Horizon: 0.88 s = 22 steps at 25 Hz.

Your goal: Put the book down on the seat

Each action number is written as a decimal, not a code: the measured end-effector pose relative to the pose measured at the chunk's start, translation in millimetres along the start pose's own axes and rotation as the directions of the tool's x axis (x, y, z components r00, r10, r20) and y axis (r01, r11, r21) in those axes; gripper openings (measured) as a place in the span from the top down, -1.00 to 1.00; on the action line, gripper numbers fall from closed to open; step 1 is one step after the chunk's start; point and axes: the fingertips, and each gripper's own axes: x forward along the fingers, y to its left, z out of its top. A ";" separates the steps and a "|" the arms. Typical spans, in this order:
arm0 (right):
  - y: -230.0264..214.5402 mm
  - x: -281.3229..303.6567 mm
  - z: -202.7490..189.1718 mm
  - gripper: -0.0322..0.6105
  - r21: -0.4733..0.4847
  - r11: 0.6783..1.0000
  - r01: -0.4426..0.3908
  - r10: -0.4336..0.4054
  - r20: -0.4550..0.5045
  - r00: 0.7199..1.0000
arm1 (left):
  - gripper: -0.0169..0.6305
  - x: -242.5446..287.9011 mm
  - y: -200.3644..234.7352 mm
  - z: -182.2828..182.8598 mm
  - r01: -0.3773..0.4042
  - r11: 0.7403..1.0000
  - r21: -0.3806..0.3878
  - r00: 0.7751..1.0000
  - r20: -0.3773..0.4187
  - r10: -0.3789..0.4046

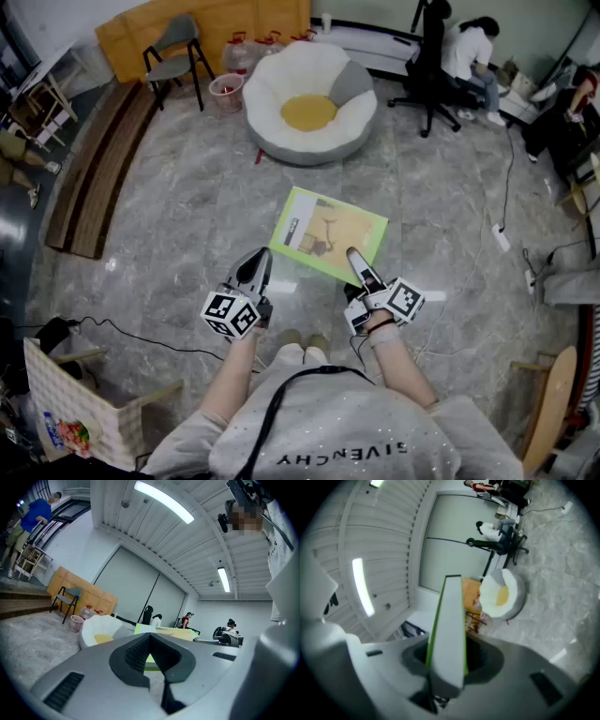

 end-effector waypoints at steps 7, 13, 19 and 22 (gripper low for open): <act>1.2 -0.5 -1.4 0.44 0.024 1.000 -0.001 0.001 0.004 1.000 | 0.88 -2.2 -4.2 -3.9 0.001 1.000 -0.004 1.000 0.000 -0.001; 0.0 -1.0 -0.9 0.44 0.028 1.000 0.005 -0.005 0.010 1.000 | 0.88 0.1 -2.9 -2.8 -0.001 1.000 -0.001 1.000 0.000 0.001; 0.1 0.2 -3.4 0.44 0.053 0.999 0.005 -0.006 0.017 1.000 | 0.88 5.6 -5.9 -0.1 -0.002 1.000 0.003 1.000 0.013 0.002; 0.4 -1.0 -2.5 0.44 0.048 0.999 -0.009 0.008 0.021 1.000 | 0.88 7.1 -11.1 -1.6 0.005 1.000 0.007 1.000 0.018 -0.005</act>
